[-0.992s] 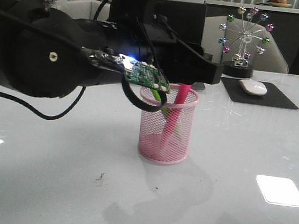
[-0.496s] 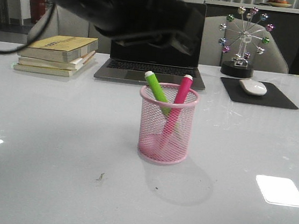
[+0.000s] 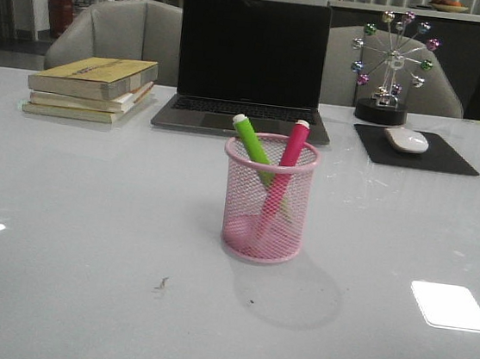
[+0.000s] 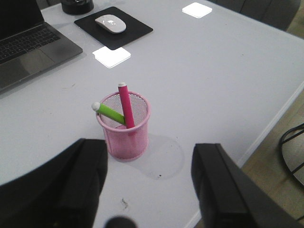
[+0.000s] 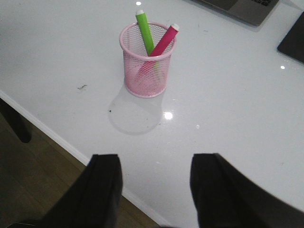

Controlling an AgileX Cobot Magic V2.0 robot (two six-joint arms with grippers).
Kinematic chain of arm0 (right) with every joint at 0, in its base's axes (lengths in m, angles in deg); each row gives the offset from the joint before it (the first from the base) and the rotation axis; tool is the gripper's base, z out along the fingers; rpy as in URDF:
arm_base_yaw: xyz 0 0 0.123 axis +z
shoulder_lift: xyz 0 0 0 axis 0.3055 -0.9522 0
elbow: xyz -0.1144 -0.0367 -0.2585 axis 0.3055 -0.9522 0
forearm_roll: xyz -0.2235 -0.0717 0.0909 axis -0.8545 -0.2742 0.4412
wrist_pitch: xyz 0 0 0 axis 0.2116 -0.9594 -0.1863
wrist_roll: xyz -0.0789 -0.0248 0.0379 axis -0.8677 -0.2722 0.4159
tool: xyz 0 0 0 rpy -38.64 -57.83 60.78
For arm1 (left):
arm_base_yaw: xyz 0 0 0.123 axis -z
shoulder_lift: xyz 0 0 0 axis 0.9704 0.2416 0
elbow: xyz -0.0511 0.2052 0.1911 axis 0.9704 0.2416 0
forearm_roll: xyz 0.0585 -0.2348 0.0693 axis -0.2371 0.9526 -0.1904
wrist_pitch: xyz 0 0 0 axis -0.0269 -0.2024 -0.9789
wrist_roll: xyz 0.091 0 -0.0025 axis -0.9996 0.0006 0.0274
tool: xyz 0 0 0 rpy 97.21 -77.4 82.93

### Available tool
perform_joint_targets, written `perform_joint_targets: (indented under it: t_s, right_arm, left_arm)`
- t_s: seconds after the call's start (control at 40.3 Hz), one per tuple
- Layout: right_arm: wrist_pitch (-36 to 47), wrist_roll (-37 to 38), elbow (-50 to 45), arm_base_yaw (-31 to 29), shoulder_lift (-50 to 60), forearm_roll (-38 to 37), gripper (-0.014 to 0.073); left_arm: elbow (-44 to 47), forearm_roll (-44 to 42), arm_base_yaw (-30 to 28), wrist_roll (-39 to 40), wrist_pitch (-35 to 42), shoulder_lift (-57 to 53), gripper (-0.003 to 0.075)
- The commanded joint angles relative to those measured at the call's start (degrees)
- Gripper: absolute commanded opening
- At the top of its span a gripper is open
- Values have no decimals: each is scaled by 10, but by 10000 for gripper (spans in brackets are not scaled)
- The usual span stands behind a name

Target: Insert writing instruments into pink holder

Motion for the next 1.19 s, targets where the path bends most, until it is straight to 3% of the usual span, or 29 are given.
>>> perform_joint_targets:
  t_s: [0.0, 0.347, 0.521, 0.67, 0.868, 0.992, 1.166]
  right_arm:
    - [38, -4, 15, -2, -1, -8, 446]
    - [38, -4, 15, -2, -1, -8, 446]
    - [37, -4, 15, -2, -1, -8, 446]
    - [37, -4, 15, -2, -1, -8, 446]
    - [35, -4, 15, -2, -1, -8, 446]
    - [34, -4, 15, -2, -1, -8, 367]
    - [30, -4, 15, -2, -1, -8, 132]
  left_arm:
    - [16, 1, -1, 0, 19, -60, 455]
    - [121, -46, -1, 0, -64, -198, 455]
    - [132, -81, -3, 2, -99, -209, 455]
    - [132, -138, -19, 60, -110, -209, 455]
    - [132, -139, -34, 63, -113, -209, 447]
    - [132, -139, -34, 63, -120, -209, 343]
    - [132, -133, -34, 63, -125, -209, 155]
